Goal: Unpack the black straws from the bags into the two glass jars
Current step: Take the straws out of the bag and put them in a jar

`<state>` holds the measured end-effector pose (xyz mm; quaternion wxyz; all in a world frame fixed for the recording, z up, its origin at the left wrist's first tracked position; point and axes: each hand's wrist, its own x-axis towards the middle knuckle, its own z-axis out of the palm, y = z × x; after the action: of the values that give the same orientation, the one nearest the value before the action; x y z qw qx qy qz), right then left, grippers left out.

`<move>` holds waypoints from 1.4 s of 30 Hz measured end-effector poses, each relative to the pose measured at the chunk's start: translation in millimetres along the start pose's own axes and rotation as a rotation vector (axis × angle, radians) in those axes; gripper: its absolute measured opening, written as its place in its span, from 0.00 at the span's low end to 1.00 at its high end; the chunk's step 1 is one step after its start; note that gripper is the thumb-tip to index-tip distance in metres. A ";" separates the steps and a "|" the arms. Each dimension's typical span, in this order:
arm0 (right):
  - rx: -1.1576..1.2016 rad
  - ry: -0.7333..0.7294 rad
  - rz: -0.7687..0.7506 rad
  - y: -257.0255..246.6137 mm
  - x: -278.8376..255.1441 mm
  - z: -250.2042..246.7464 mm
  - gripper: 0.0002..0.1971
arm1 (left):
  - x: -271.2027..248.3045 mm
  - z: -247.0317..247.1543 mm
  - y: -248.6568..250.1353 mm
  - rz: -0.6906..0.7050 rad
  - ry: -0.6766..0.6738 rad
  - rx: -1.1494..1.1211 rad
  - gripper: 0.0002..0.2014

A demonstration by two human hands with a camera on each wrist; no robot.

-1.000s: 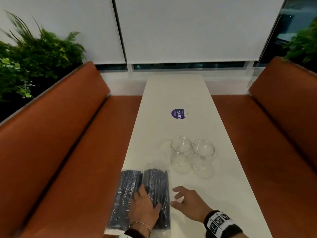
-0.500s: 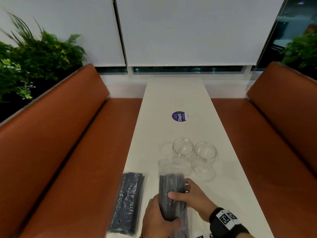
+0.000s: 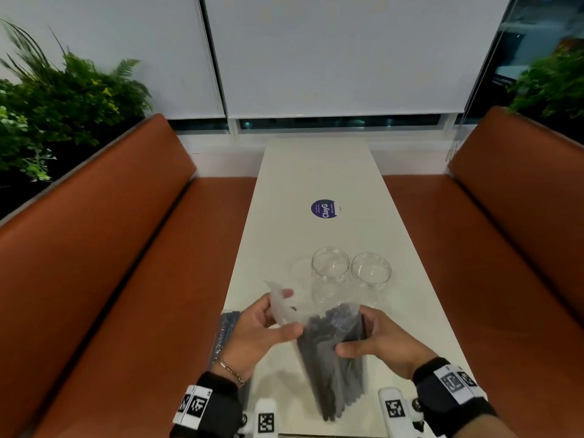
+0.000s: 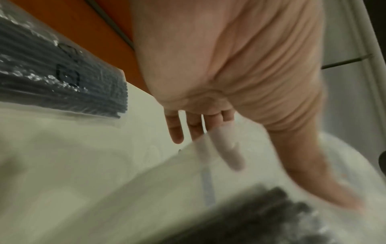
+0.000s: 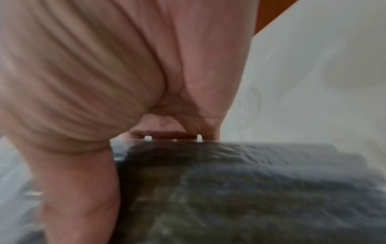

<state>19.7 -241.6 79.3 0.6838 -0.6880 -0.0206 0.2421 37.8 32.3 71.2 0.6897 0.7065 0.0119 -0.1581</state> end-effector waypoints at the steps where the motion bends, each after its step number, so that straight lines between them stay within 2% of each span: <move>1: -0.013 0.021 -0.014 -1.5 -1.4 -1.8 0.27 | 0.1 2.7 5.1 0.008 0.046 0.013 0.39; 3: -0.028 0.074 -0.062 -5.1 -6.2 -6.7 0.25 | -1.2 8.1 10.3 0.042 0.126 0.045 0.16; 5: -0.024 0.150 -0.101 -13.0 -13.7 -12.4 0.22 | -2.6 10.5 10.1 0.060 0.138 0.062 0.08; 7: -0.042 0.221 -0.136 -22.7 -21.7 -20.2 0.19 | -3.0 9.6 10.4 0.080 0.145 0.041 0.11; 11: -0.111 0.331 -0.196 -37.9 -33.4 -36.3 0.14 | -7.1 3.3 17.3 0.087 0.186 0.098 0.29; 16: -0.183 0.441 -0.218 -43.1 -39.4 -49.9 0.04 | -17.5 -18.7 39.7 0.136 0.246 0.108 0.38; 18: -0.187 0.450 -0.211 -42.2 -41.5 -52.3 0.02 | -22.9 -26.5 56.2 0.191 0.214 0.200 0.35; 21: -0.204 0.411 -0.197 -39.2 -43.7 -50.8 0.03 | -28.2 -16.7 85.0 0.337 0.211 0.642 0.31; 24: -0.210 0.389 -0.201 -38.6 -43.8 -49.5 0.05 | -27.1 29.7 106.4 0.605 0.245 0.916 0.28; 27: -0.172 0.386 -0.225 -37.5 -43.0 -48.7 0.06 | -14.0 89.1 94.2 0.773 0.093 1.056 0.25; 29: -0.190 0.385 -0.243 -36.3 -43.1 -48.7 0.06 | -2.8 119.9 77.9 0.828 0.043 1.072 0.21; 33: -0.203 0.401 -0.246 -32.6 -45.8 -48.7 0.05 | 9.8 139.6 64.9 0.898 0.079 0.966 0.11; 35: -0.180 0.409 -0.234 -30.7 -46.9 -48.7 0.01 | 10.7 137.0 64.0 0.917 0.070 0.984 0.09; 39: -0.151 0.435 -0.222 -25.8 -46.6 -55.9 0.02 | 7.1 120.5 68.4 0.938 0.075 1.067 0.06; 42: -0.151 0.429 -0.210 -25.5 -49.1 -64.0 0.02 | -0.3 87.6 78.4 0.869 0.119 1.113 0.07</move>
<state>7.3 -317.2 115.2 0.6405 -0.7669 0.0356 0.0159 37.8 -57.1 147.5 0.2252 0.9023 -0.3162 0.1877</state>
